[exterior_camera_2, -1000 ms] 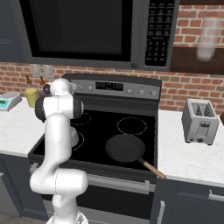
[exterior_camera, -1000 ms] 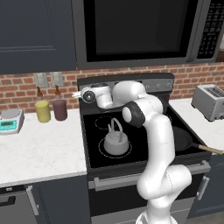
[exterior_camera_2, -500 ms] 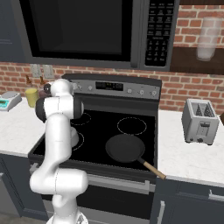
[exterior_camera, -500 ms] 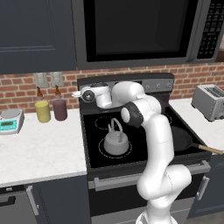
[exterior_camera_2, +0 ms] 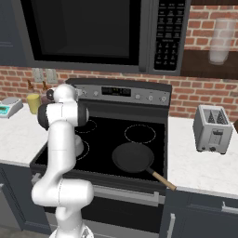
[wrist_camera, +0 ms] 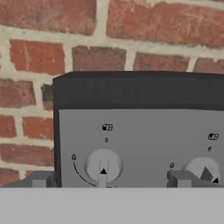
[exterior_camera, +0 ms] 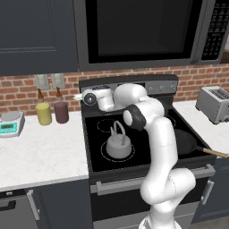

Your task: Pick the kettle from the counter and place it on a stove burner. Then turn the burner on.

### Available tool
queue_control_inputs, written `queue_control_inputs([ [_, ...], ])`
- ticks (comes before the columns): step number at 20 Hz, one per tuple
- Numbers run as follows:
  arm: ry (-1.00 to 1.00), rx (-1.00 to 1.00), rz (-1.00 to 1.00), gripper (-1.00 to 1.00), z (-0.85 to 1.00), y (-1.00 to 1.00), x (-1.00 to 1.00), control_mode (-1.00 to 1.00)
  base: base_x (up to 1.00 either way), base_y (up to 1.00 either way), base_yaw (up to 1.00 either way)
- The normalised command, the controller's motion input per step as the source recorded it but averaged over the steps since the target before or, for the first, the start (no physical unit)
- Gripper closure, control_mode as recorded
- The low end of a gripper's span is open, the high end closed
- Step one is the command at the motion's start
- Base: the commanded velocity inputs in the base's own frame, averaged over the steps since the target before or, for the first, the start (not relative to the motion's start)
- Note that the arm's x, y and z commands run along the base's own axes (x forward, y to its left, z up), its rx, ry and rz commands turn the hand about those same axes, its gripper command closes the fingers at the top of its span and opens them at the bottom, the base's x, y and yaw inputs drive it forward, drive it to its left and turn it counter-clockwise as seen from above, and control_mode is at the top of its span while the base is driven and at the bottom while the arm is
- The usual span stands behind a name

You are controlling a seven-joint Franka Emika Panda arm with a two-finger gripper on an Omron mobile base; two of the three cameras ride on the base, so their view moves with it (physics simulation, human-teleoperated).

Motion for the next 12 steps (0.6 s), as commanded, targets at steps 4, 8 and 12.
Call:
queue_control_inputs([
  [4,0.0,0.0,-0.01,-1.0,0.0,0.04,0.0,-1.0,0.0,0.0,0.0],
  [8,0.0,0.0,0.0,-1.0,0.0,0.05,0.05,-1.0,0.0,0.0,0.0],
  [12,0.0,0.0,0.0,-1.0,0.0,0.03,0.18,-1.0,0.0,0.0,0.0],
])
